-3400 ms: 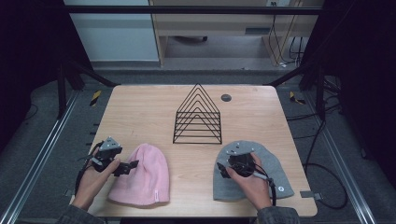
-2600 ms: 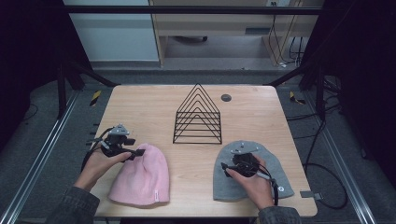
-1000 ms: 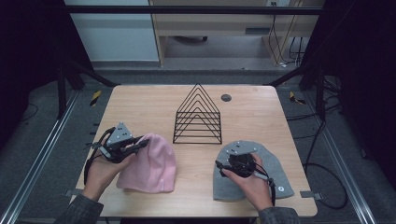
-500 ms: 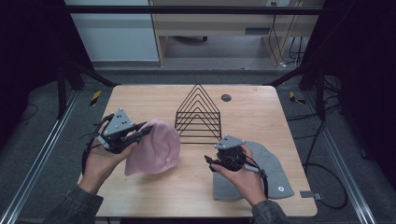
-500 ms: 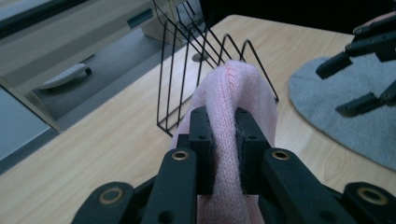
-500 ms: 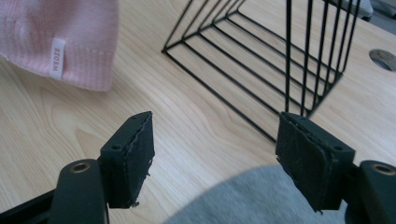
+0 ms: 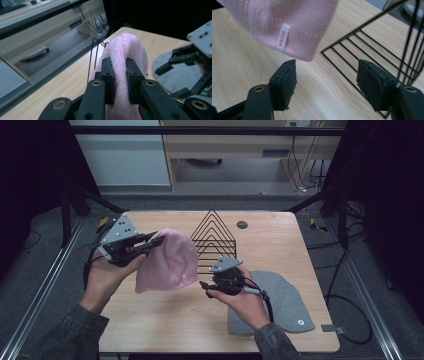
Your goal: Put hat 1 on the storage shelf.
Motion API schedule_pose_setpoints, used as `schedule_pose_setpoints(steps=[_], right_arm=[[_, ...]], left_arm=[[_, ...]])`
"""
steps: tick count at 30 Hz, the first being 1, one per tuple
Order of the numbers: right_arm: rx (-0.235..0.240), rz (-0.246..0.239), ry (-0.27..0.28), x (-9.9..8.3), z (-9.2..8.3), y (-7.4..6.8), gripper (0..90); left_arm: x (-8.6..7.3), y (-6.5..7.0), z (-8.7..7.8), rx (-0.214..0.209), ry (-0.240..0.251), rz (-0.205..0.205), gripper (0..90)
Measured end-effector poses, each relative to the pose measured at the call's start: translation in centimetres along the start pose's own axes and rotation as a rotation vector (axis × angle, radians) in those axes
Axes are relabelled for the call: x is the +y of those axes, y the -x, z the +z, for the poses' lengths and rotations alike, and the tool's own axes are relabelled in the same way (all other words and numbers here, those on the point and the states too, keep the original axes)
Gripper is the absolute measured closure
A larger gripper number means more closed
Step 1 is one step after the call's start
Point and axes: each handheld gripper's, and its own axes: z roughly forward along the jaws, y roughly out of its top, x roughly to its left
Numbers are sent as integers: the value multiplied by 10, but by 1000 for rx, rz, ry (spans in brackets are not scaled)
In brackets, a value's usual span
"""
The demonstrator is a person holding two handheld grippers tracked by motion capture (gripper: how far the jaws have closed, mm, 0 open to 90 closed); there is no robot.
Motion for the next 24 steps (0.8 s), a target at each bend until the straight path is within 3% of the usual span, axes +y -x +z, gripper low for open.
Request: schedule_pose_setpoints(steps=[8, 11, 13, 18, 24], right_arm=[[80, 4, 21, 22, 11, -3, 348], [135, 23, 34, 30, 13, 0, 367], [165, 21, 30, 35, 16, 2, 484], [182, -16, 35, 42, 16, 5, 766], [161, -27, 31, 50, 7, 16, 822]], left_arm=[[13, 1, -9, -26, 35, -3, 794], [14, -1, -9, -35, 43, -14, 794], [13, -3, -7, -37, 50, -27, 794], [12, -11, -2, -49, 57, -59, 794], [19, -31, 7, -76, 73, -125, 792]])
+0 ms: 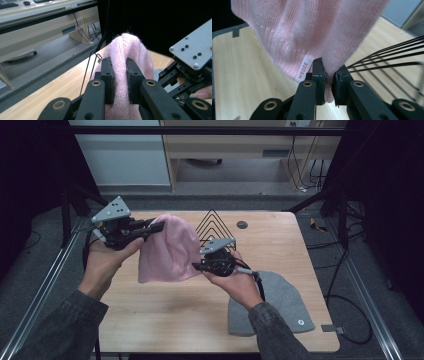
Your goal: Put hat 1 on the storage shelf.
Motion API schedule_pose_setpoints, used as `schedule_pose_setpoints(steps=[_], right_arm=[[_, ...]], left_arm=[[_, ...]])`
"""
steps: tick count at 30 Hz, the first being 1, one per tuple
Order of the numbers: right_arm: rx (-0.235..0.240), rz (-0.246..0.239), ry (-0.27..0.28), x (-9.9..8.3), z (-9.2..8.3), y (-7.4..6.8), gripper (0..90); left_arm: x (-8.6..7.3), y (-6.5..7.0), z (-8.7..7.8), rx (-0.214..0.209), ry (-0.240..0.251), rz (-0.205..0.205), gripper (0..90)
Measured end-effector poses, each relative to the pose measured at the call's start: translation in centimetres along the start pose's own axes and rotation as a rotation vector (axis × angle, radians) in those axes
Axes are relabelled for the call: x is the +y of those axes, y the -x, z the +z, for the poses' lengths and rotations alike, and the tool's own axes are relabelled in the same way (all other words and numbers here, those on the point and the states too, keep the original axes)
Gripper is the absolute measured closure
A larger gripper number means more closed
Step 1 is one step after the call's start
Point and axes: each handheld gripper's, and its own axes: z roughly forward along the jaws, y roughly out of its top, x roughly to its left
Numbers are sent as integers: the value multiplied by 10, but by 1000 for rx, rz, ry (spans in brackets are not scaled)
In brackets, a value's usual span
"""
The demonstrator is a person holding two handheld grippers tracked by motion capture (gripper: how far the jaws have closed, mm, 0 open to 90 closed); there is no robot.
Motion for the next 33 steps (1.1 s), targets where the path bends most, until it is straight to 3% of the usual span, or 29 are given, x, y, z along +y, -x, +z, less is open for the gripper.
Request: schedule_pose_setpoints(steps=[2, 6, 12, 15, 22, 33], right_arm=[[-17, -3, 1, 9, -10, 9, 825], [-51, -27, 2, 24, -23, 22, 828], [-93, -28, 15, 42, -31, 42, 831], [-104, -27, 20, 51, -30, 52, 831], [-126, -3, 32, 57, -26, 69, 831], [-159, 22, 52, 57, -31, 83, 831]], left_arm=[[7, -6, 2, -7, 7, -13, 791], [23, -14, 8, 5, 23, 7, 788], [42, -28, 19, 12, 52, -4, 787], [53, -35, 28, 25, 61, 12, 786], [60, -44, 41, 28, 76, 2, 786], [64, -46, 53, 26, 100, -10, 786]])
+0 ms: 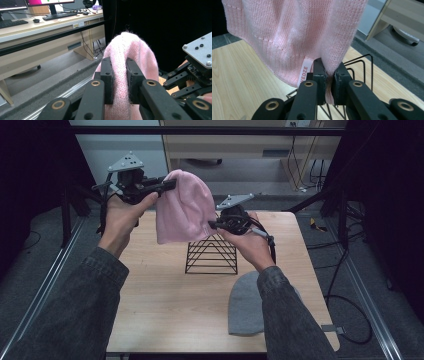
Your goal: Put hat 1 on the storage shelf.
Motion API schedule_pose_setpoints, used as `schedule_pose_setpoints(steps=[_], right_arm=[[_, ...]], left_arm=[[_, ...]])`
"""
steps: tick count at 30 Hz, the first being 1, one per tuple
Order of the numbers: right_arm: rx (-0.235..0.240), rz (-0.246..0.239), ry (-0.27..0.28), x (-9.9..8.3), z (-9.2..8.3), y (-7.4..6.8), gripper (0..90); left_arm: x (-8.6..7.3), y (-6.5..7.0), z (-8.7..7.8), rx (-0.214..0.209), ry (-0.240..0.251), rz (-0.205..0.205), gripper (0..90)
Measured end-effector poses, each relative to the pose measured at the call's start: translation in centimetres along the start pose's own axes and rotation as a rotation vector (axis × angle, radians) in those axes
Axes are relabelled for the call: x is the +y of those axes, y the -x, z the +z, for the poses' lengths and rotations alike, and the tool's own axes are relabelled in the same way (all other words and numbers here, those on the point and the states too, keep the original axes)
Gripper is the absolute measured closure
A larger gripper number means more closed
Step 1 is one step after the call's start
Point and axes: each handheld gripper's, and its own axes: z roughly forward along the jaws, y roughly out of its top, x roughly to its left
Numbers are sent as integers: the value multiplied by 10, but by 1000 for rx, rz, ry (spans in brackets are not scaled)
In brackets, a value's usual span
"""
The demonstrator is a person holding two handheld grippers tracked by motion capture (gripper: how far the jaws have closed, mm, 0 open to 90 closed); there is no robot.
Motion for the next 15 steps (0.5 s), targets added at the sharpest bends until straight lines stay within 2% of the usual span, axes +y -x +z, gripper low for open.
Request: schedule_pose_setpoints(steps=[5, 9, 15], right_arm=[[-26, 13, 16, 0, -2, 9, 831], [-35, 10, 10, -3, -2, 12, 831], [-42, 14, 10, -8, -4, 15, 831]], left_arm=[[3, 0, 8, -1, 14, -4, 785], [4, 2, 14, -2, 3, 13, 785], [3, 5, 22, -7, 5, 12, 785]])
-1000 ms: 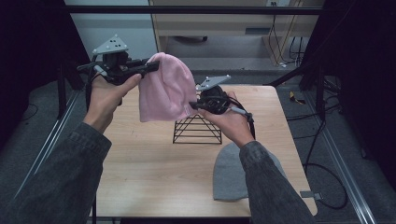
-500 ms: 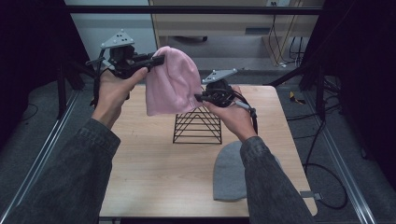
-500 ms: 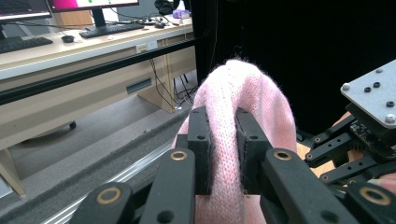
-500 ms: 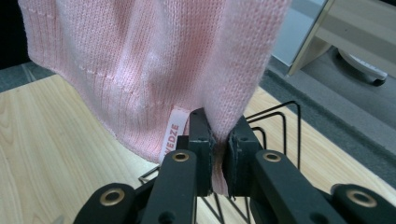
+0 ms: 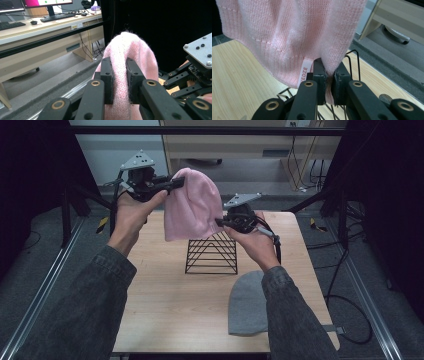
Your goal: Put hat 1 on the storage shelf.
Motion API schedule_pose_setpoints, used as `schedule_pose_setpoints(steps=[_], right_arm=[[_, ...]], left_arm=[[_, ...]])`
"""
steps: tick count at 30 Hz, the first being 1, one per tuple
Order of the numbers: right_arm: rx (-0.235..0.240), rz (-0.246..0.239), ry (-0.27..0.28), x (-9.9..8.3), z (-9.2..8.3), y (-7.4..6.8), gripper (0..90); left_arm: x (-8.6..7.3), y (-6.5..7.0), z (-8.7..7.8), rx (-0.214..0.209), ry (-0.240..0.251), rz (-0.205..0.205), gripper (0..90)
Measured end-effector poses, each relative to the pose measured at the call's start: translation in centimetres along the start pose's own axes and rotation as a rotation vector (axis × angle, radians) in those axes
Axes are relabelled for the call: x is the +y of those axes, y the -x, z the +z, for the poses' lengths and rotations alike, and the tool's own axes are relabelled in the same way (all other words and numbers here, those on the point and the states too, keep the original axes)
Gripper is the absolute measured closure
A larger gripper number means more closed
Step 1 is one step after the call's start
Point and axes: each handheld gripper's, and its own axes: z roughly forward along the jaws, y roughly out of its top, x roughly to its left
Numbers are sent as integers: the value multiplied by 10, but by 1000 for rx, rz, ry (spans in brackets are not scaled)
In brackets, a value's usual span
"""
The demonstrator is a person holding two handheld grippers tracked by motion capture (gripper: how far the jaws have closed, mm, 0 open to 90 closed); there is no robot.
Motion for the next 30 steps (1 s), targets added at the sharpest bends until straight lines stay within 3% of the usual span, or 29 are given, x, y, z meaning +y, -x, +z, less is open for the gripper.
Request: schedule_pose_setpoints(steps=[17, 30], right_arm=[[-59, 14, -13, -21, -5, 13, 829], [-80, 20, -20, -36, -6, 15, 829]], left_arm=[[-12, -3, 41, -24, -6, -13, 777], [-16, 5, 54, -31, -20, 7, 777]])
